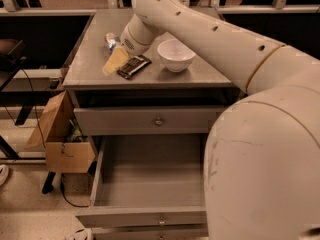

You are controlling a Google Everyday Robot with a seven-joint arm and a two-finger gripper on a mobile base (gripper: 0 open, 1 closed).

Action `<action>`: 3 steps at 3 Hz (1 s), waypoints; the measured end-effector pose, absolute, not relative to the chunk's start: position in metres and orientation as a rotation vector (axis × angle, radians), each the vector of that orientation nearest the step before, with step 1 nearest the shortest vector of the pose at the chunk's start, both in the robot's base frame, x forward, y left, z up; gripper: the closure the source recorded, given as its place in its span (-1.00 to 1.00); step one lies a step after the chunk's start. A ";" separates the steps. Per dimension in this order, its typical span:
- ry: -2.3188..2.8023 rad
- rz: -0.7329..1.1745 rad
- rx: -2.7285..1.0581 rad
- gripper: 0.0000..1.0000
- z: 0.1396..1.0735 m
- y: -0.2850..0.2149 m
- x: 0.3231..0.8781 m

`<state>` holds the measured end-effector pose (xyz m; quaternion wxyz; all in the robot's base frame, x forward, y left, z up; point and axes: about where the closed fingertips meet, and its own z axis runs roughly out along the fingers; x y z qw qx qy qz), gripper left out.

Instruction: Place rxbar chocolate into middle drawer

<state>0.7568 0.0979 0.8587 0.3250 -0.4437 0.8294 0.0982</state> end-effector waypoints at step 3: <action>2.207 0.203 -1.134 -1.00 0.836 0.084 0.767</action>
Offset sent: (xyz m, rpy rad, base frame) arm 0.0115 -0.0242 -0.0246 -0.0376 -0.0002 -0.0765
